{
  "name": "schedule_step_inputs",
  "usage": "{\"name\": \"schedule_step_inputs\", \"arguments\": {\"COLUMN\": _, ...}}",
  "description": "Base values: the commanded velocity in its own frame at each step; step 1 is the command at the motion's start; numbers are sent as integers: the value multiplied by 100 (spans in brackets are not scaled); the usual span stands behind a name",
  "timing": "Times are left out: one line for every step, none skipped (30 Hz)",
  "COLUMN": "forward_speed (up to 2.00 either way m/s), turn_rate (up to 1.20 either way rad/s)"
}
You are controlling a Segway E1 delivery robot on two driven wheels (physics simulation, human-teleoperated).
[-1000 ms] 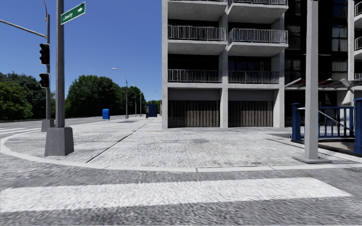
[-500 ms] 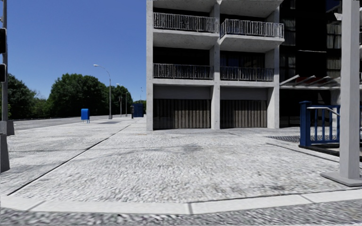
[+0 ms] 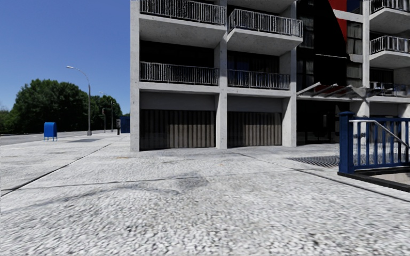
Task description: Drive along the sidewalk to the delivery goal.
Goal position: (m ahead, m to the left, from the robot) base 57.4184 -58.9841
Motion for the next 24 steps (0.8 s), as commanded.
{"name": "schedule_step_inputs", "arguments": {"forward_speed": 192, "turn_rate": -38}}
{"name": "schedule_step_inputs", "arguments": {"forward_speed": 189, "turn_rate": -38}}
{"name": "schedule_step_inputs", "arguments": {"forward_speed": 182, "turn_rate": -38}}
{"name": "schedule_step_inputs", "arguments": {"forward_speed": 182, "turn_rate": -38}}
{"name": "schedule_step_inputs", "arguments": {"forward_speed": 172, "turn_rate": -38}}
{"name": "schedule_step_inputs", "arguments": {"forward_speed": 162, "turn_rate": -37}}
{"name": "schedule_step_inputs", "arguments": {"forward_speed": 158, "turn_rate": -33}}
{"name": "schedule_step_inputs", "arguments": {"forward_speed": 157, "turn_rate": -29}}
{"name": "schedule_step_inputs", "arguments": {"forward_speed": 157, "turn_rate": -29}}
{"name": "schedule_step_inputs", "arguments": {"forward_speed": 156, "turn_rate": -26}}
{"name": "schedule_step_inputs", "arguments": {"forward_speed": 156, "turn_rate": -24}}
{"name": "schedule_step_inputs", "arguments": {"forward_speed": 156, "turn_rate": -23}}
{"name": "schedule_step_inputs", "arguments": {"forward_speed": 156, "turn_rate": -22}}
{"name": "schedule_step_inputs", "arguments": {"forward_speed": 156, "turn_rate": -22}}
{"name": "schedule_step_inputs", "arguments": {"forward_speed": 156, "turn_rate": -22}}
{"name": "schedule_step_inputs", "arguments": {"forward_speed": 156, "turn_rate": -22}}
{"name": "schedule_step_inputs", "arguments": {"forward_speed": 156, "turn_rate": -22}}
{"name": "schedule_step_inputs", "arguments": {"forward_speed": 156, "turn_rate": -22}}
{"name": "schedule_step_inputs", "arguments": {"forward_speed": 156, "turn_rate": -22}}
{"name": "schedule_step_inputs", "arguments": {"forward_speed": 156, "turn_rate": -22}}
{"name": "schedule_step_inputs", "arguments": {"forward_speed": 155, "turn_rate": -22}}
{"name": "schedule_step_inputs", "arguments": {"forward_speed": 155, "turn_rate": -22}}
{"name": "schedule_step_inputs", "arguments": {"forward_speed": 154, "turn_rate": -22}}
{"name": "schedule_step_inputs", "arguments": {"forward_speed": 154, "turn_rate": -22}}
